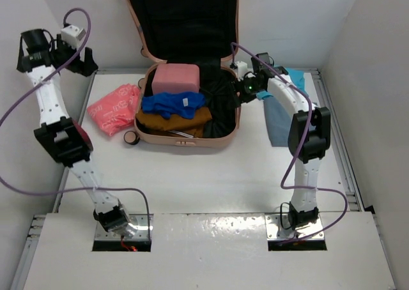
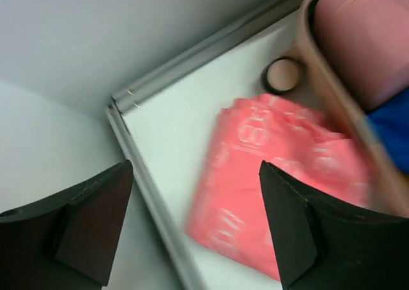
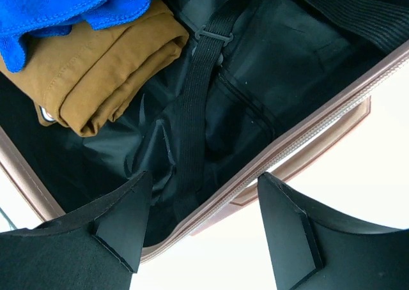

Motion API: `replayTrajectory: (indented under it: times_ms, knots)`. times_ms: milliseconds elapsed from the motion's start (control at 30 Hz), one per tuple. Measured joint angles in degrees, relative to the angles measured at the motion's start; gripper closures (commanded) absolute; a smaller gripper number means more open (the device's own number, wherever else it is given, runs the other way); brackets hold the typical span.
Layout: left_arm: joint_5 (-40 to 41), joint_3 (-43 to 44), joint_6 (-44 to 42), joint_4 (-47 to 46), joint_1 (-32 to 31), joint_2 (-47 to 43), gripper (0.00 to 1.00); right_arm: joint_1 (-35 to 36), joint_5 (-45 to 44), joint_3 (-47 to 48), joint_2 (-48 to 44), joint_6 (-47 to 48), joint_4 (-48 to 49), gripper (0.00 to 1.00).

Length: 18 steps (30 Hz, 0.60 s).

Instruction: Pack the luggage

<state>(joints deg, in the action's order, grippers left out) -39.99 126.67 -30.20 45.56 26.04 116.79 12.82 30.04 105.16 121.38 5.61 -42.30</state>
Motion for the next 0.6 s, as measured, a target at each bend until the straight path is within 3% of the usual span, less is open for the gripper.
replayTrajectory:
  times_ms: [100, 133, 300, 467, 600]
  knots:
    - [-1.2, 17.0, -11.1, 8.3, -0.5, 13.3, 0.15, 0.4, -0.1, 0.6, 0.0, 0.2, -0.4, 0.33]
    - [-0.9, 17.1, -15.0, 10.5, -1.0, 16.0, 0.15, 0.5, 0.0, 1.0, 0.1, 0.3, -0.5, 0.33]
    - [2.1, 1.1, -26.6, 17.5, -4.0, 23.6, 0.15, 1.1, -0.1, 2.0, 0.1, 0.8, -1.0, 0.33]
    - [0.5, 9.9, -25.7, 15.6, -3.3, 28.5, 0.13, 2.0, 0.0, 2.1, 0.1, 1.5, -1.3, 0.33]
    - [0.1, 6.7, -25.5, 9.6, -1.9, 28.0, 0.13, 3.0, -0.1, 2.1, 0.1, 2.3, -1.9, 0.33]
